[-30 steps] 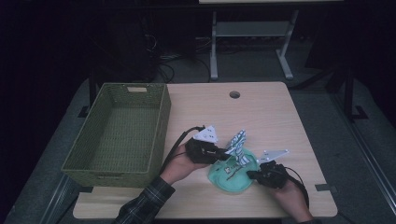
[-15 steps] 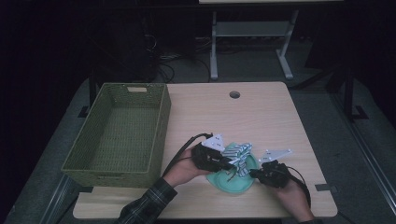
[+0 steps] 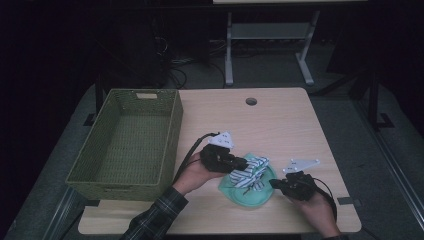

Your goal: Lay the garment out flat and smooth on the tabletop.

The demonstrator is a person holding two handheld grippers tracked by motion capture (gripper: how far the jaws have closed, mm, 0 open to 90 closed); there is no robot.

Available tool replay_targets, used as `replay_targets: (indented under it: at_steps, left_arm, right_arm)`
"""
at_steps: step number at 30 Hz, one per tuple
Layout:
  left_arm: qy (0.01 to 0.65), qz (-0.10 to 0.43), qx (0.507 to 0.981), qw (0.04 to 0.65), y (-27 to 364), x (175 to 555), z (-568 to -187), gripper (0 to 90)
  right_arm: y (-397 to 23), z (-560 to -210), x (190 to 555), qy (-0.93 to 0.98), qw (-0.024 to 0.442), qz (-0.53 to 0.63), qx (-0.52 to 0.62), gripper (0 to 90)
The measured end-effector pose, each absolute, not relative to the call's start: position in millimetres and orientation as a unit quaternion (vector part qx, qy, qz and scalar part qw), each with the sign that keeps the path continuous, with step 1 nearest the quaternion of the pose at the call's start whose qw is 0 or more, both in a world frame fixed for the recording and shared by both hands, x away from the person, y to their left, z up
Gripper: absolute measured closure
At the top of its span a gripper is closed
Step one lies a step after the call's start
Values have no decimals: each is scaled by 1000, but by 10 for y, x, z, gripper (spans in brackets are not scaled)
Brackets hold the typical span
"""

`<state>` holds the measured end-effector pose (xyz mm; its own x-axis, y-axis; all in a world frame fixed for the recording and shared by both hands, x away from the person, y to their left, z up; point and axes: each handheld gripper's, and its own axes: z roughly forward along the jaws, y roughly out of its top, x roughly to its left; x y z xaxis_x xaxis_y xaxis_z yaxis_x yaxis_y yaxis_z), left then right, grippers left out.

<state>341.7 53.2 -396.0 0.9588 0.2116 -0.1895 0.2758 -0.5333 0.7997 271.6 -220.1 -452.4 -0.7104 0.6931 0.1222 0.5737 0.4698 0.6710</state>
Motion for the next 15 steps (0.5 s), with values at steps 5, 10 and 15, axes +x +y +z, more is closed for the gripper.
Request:
replay_targets:
  at_steps: [5, 10, 15]
  left_arm:
    - [155, -37, 879, 450, 446, 3486, -4082, 893]
    - [150, -41, 886, 438, 335, 3503, -4184, 894]
    - [135, -48, 890, 432, 232, 3468, -4224, 894]
  right_arm:
    - [-2232, -4525, 2690, 852, 84, 357, 373, 895]
    - [-2271, -4548, 2659, 852, 82, 355, 375, 895]
    - [-2272, -4566, 2656, 854, 79, 351, 376, 895]
